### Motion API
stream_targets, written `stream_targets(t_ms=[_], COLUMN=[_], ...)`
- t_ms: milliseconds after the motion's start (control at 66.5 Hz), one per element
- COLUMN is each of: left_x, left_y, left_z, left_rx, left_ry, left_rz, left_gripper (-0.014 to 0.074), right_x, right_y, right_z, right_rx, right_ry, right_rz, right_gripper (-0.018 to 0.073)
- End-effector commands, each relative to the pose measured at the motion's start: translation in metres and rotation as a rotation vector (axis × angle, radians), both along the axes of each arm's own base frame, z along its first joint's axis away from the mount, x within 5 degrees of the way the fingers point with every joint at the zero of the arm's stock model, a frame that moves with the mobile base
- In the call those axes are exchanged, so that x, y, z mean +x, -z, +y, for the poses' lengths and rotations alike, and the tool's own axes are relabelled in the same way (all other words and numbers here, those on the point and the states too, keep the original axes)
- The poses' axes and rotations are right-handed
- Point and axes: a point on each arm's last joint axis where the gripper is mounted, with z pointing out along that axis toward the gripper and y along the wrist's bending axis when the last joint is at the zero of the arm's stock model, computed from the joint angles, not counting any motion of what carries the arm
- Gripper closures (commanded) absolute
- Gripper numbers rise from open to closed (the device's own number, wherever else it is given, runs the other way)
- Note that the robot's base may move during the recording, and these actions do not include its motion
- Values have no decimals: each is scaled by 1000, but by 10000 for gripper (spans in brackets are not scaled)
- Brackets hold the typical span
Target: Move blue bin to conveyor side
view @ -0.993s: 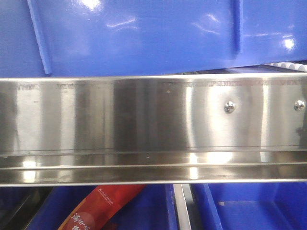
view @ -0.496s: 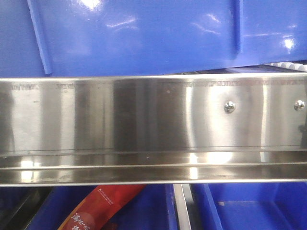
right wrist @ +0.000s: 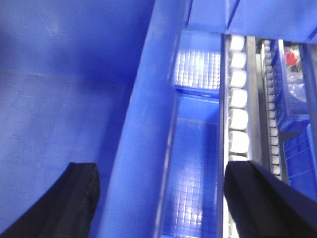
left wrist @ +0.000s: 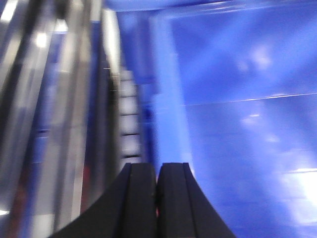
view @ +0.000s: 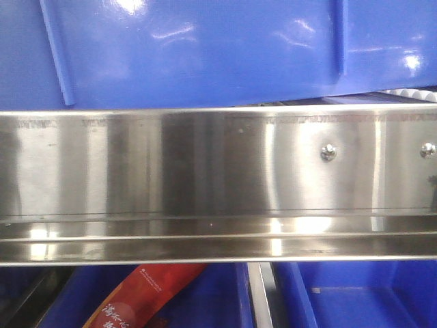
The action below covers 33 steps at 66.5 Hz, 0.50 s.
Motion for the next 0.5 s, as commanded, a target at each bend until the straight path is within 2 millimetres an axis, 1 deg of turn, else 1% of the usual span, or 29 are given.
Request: stream_targets(t_ms=[0,150,256,361,481], left_x=[-1,-1,-2,-2,-2], left_y=[-3,-3,-2,-2,-2], left_z=[0,0,0,0,0], left_rx=[-4,-6,-6,-6,-6], left_ry=[-8,-8,-8,-8,-8], left_rz=[-10,-4,2,2,2], left_gripper=[610,610,610,610,610], right_x=[0,6,5,3,4], right_y=[-4,2,4,4,5], right_z=[0,1,8,17,25], right_rx=[-4,-8,-12,-74,-149], right_ry=[-6,-7,-27,-40,-12], right_rz=[-25,-8,-5,-18,-34], right_gripper=[158,158,158,158,158])
